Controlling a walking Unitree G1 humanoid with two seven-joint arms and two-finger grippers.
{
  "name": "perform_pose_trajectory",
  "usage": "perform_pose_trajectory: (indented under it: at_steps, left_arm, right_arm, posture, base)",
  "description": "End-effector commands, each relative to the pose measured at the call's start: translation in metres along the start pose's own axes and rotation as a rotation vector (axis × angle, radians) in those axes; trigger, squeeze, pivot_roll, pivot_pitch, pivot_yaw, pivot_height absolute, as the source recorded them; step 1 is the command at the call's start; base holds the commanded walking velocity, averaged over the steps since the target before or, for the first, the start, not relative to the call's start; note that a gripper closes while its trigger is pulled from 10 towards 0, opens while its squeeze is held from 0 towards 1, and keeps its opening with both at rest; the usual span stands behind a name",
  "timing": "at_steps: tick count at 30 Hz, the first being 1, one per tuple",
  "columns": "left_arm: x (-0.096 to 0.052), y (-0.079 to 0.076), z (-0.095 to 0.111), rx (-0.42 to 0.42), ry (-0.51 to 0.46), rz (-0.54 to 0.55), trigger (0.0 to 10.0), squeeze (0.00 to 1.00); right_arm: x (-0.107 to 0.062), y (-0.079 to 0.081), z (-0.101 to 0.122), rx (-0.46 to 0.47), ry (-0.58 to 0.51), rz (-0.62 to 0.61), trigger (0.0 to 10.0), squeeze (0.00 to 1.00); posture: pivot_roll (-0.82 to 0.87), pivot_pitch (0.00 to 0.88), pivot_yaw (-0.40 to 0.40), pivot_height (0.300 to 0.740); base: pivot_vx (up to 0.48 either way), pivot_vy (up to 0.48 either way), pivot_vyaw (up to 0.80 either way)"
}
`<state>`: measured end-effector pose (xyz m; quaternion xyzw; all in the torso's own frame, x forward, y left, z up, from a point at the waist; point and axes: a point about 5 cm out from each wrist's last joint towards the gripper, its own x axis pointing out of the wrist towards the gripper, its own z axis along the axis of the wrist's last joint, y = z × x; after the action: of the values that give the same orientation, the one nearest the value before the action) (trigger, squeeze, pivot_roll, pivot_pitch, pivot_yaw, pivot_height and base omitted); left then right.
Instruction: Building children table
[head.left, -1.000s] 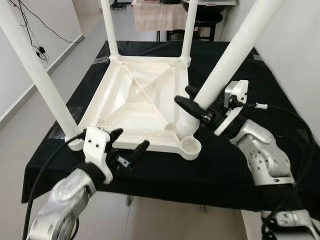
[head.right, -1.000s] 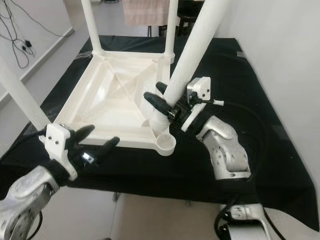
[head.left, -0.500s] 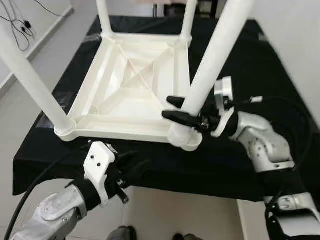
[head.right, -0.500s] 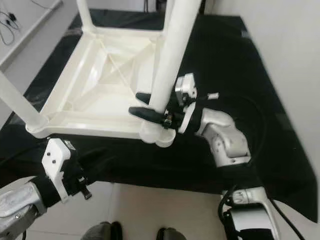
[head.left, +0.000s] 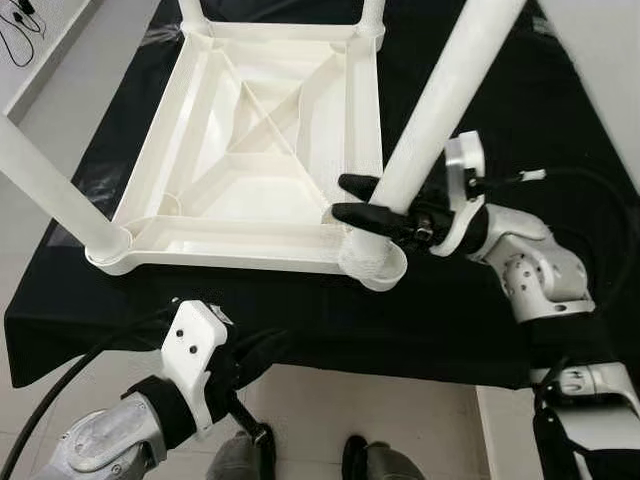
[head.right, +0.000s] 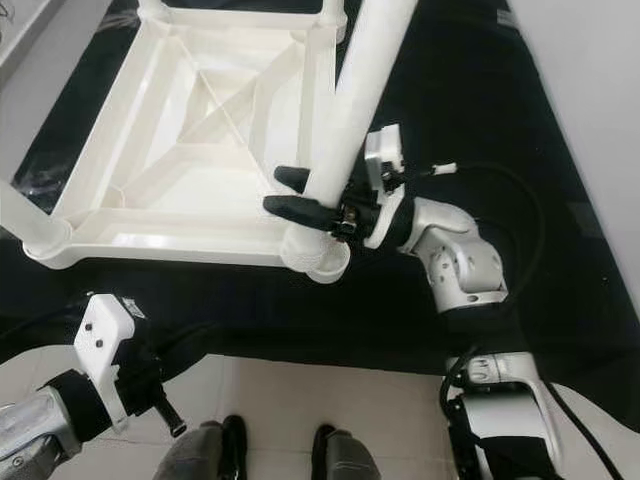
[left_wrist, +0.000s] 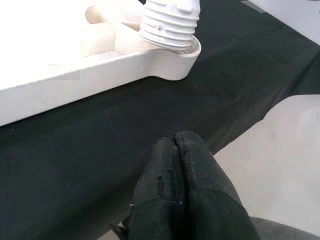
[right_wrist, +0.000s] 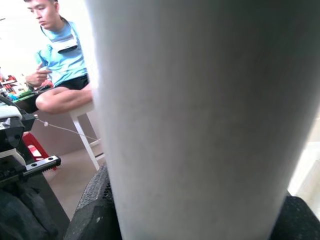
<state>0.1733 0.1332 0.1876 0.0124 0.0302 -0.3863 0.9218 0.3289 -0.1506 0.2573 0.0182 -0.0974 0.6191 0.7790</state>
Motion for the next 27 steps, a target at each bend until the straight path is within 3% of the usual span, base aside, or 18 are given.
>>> perform_pose_trajectory:
  at_steps: [1,3,4,5,6,27]
  left_arm:
    - [-0.005,-0.002,-0.001,-0.010,0.030,-0.010,0.0,0.00]
    - [-0.005,0.000,-0.002,-0.010,0.038,-0.013,0.0,0.00]
    - [-0.005,0.001,-0.002,-0.011,0.045,-0.012,2.4,0.00]
    - [-0.005,0.001,-0.002,-0.011,0.045,-0.012,2.4,0.00]
    - [-0.005,0.002,-0.003,-0.010,0.050,-0.011,9.8,0.00]
    - [-0.006,0.005,-0.005,-0.048,0.035,-0.003,10.0,0.00]
  right_arm:
    - [-0.007,-0.002,0.006,-0.012,-0.021,0.012,10.0,0.00]
    - [-0.010,-0.002,0.008,-0.027,-0.016,0.012,10.0,0.00]
    - [-0.012,-0.002,0.008,-0.037,-0.011,0.013,10.0,0.00]
    - [-0.012,-0.002,0.008,-0.037,-0.011,0.013,10.0,0.00]
    - [-0.013,-0.002,0.006,-0.048,0.001,0.010,10.0,0.00]
    - [-0.010,-0.001,-0.017,-0.154,0.121,-0.063,10.0,0.00]
  posture:
    - [0.10,0.333,-0.017,0.740]
    - [0.09,0.330,-0.011,0.740]
    - [0.09,0.324,-0.004,0.740]
    - [0.09,0.324,-0.004,0.740]
    - [0.09,0.322,-0.001,0.740]
    - [0.09,0.294,-0.001,0.740]
  base:
    - [0.000,0.000,0.00]
    - [0.000,0.000,0.00]
    - [0.000,0.000,0.00]
    - [0.000,0.000,0.00]
    - [0.000,0.000,0.00]
    - [0.000,0.000,0.00]
